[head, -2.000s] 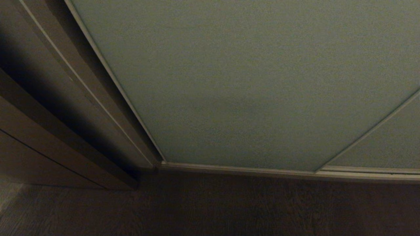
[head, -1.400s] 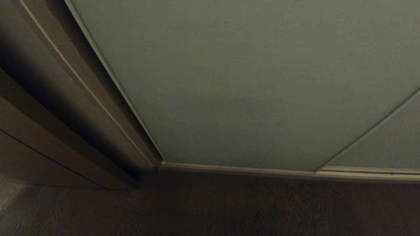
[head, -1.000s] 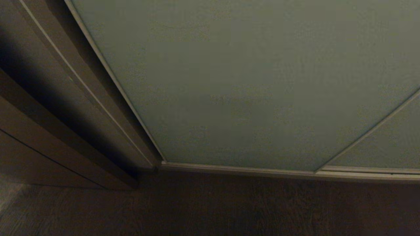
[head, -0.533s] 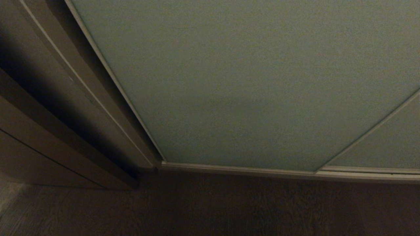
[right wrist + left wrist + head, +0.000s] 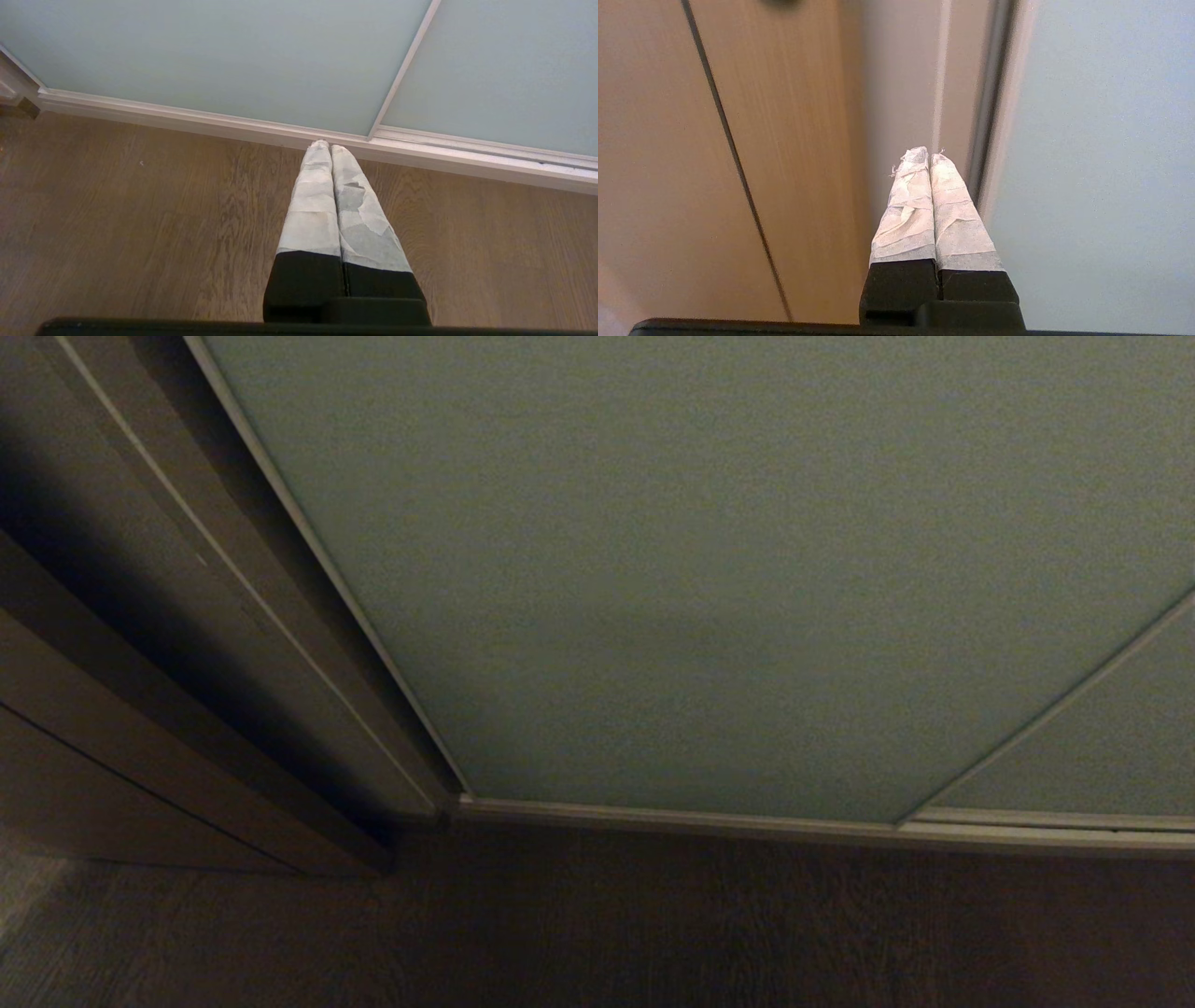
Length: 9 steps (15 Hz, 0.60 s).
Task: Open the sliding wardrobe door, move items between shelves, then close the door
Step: Open the door
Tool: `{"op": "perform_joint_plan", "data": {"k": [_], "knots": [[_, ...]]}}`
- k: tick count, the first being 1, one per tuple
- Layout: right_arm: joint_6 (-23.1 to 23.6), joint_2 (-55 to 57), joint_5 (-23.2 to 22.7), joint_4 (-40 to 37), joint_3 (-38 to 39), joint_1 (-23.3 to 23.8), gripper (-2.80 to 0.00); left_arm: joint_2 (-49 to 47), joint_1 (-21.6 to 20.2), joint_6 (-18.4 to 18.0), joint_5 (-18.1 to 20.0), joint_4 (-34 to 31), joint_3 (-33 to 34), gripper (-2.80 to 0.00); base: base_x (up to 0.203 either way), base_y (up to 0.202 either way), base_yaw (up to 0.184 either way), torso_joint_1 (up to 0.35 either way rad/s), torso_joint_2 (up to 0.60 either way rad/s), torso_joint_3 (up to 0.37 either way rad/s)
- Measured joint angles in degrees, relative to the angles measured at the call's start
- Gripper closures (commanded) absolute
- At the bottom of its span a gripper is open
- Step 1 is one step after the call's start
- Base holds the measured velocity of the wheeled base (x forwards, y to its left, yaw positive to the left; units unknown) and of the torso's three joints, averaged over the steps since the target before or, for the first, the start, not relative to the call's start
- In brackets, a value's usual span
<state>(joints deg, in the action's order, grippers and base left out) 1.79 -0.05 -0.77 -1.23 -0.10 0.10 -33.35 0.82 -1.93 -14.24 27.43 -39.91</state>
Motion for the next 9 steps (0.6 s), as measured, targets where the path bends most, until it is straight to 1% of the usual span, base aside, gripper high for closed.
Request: {"op": "perform_joint_plan", "data": {"k": [3,5,7,9], "knots": [[0.0,0.02,-0.02,0.02,0.02,0.0,0.0,-8.66,0.12,0.15,-2.06,8.14,-4.15,0.0,0.0,0.0,0.0,0.0,0.0,0.0],[0.0,0.0,0.02,0.02,0.02,0.0,0.0,-13.15,0.87,0.26,-1.8,11.35,-6.85,0.0,0.0,0.0,0.0,0.0,0.0,0.0],[0.0,0.0,-0.02,0.0,0.05,0.0,0.0,-16.15,3.54,0.23,0.67,10.87,-9.38,0.0,0.0,0.0,0.0,0.0,0.0,0.0],[0.04,0.01,0.0,0.02,0.02,0.0,0.0,-18.62,4.44,0.33,3.24,9.99,-12.21,0.0,0.0,0.0,0.0,0.0,0.0,0.0]]}}
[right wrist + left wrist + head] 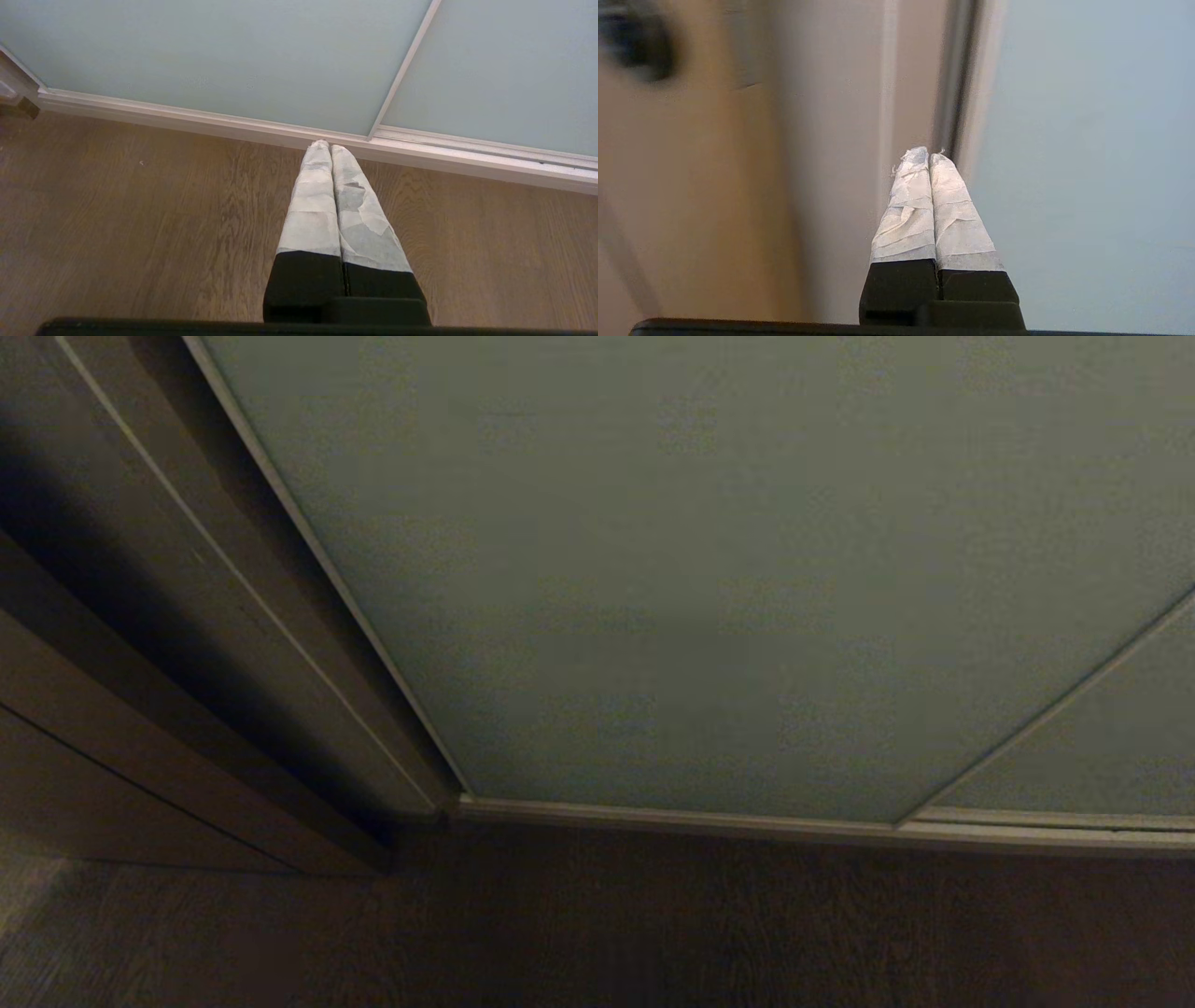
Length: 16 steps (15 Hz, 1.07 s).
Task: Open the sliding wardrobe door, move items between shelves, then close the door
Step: Open the door
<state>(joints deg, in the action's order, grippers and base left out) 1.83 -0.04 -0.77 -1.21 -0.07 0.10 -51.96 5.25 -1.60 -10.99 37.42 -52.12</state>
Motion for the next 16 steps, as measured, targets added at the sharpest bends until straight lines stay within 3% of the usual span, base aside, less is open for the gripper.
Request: {"op": "perform_joint_plan", "data": {"k": [6,16], "knots": [[-0.03,-0.01,-0.05,-0.02,0.0,0.0,0.0,-7.57,-1.57,2.41,1.0,-8.89,-11.28,0.0,0.0,0.0,0.0,0.0,0.0,0.0],[-0.01,-0.01,-0.03,-0.05,0.0,0.0,0.0,-18.44,-2.04,2.97,2.01,-9.4,-21.08,0.0,0.0,0.0,0.0,0.0,0.0,0.0]]}}
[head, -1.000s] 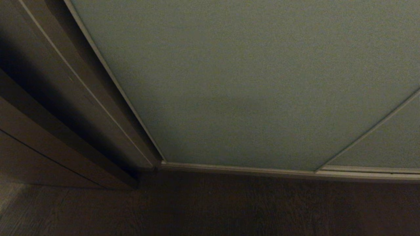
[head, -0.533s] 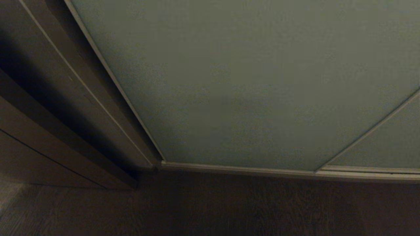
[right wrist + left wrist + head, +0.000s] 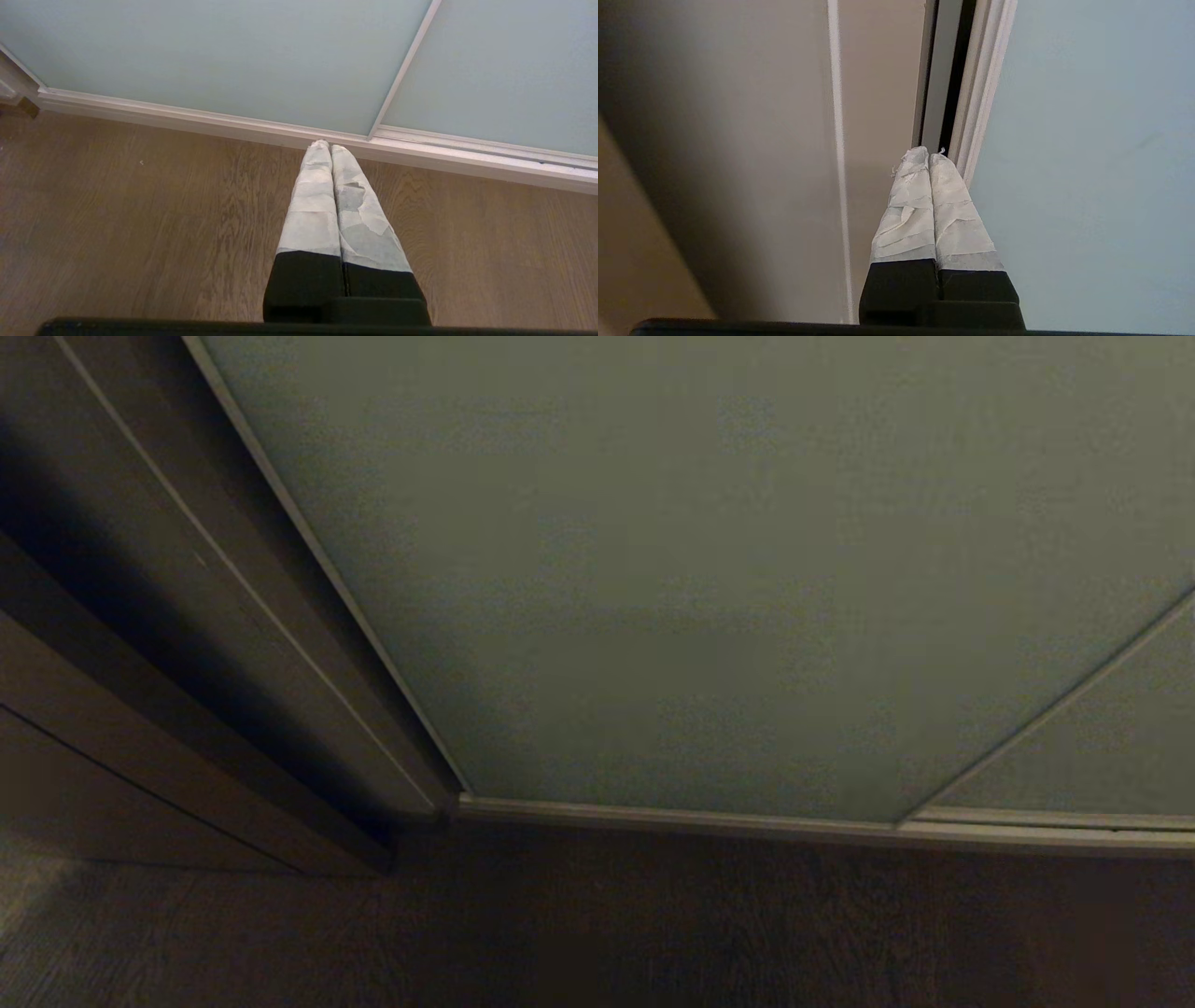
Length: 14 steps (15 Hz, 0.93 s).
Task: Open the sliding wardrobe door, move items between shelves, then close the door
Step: Open the door
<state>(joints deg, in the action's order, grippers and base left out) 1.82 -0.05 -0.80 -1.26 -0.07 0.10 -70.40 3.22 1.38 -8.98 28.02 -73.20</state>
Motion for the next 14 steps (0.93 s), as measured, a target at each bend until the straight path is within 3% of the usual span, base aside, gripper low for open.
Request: {"op": "perform_joint_plan", "data": {"k": [14], "knots": [[0.0,0.01,0.0,0.02,0.0,0.0,0.0,-10.52,0.0,-0.09,0.17,0.29,-10.1,0.0,0.0,0.0,0.0,0.0,0.0,0.0]]}}
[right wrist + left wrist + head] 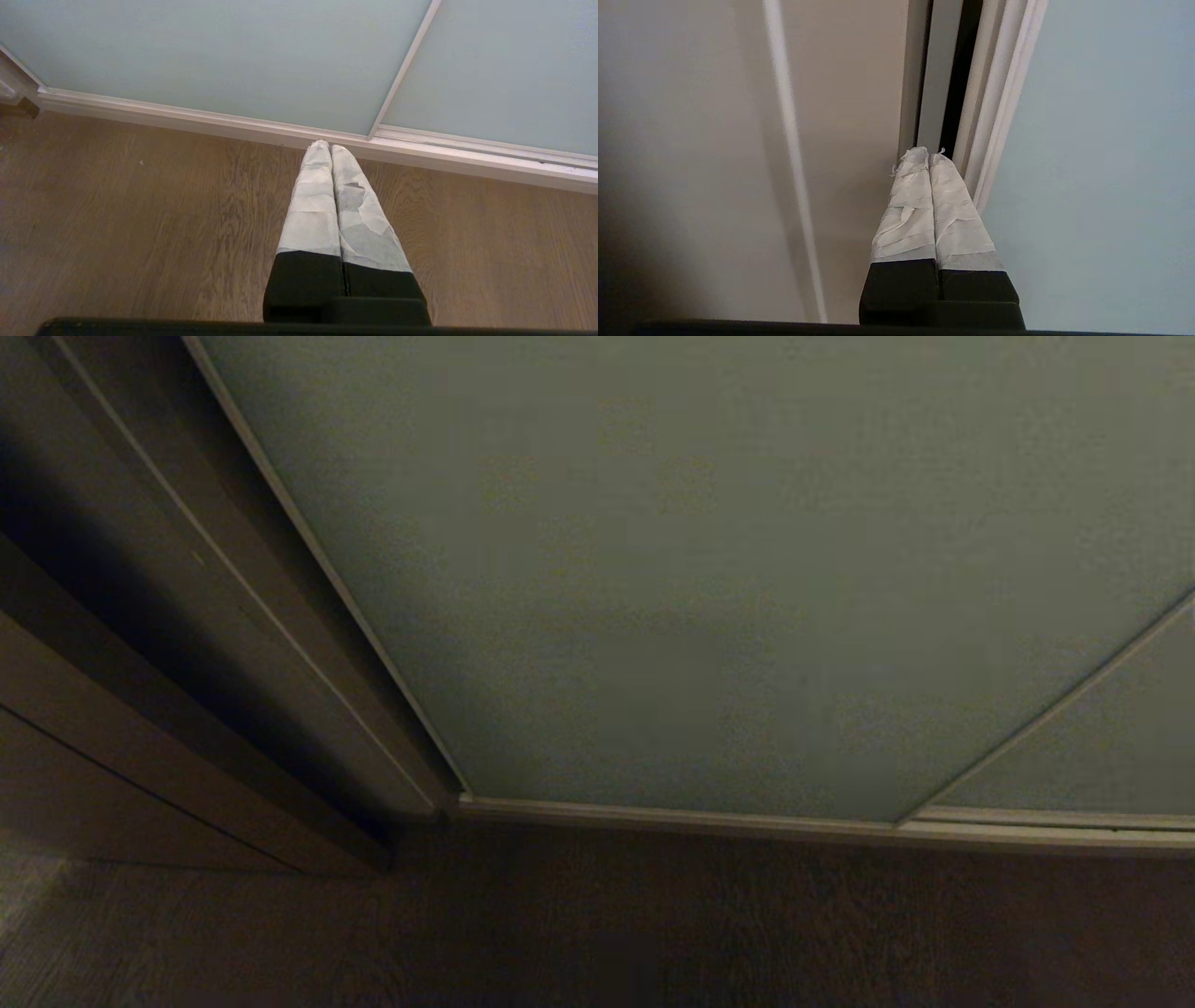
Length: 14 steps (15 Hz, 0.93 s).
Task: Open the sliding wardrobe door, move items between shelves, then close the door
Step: Open the door
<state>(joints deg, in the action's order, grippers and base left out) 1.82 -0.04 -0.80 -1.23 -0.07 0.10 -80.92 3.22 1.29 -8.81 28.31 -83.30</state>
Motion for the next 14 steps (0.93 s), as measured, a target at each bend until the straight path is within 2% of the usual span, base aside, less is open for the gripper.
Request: {"op": "perform_joint_plan", "data": {"k": [12,14], "knots": [[0.0,-0.01,0.01,0.0,-0.02,0.0,0.0,-6.38,0.09,-0.06,0.85,0.2,-5.36,0.0,0.0,0.0,0.0,0.0,0.0,0.0],[-0.02,0.0,-0.01,-0.01,-0.02,0.0,0.0,-6.94,0.22,-0.08,2.11,0.05,-5.78,0.0,0.0,0.0,0.0,0.0,0.0,0.0]]}}
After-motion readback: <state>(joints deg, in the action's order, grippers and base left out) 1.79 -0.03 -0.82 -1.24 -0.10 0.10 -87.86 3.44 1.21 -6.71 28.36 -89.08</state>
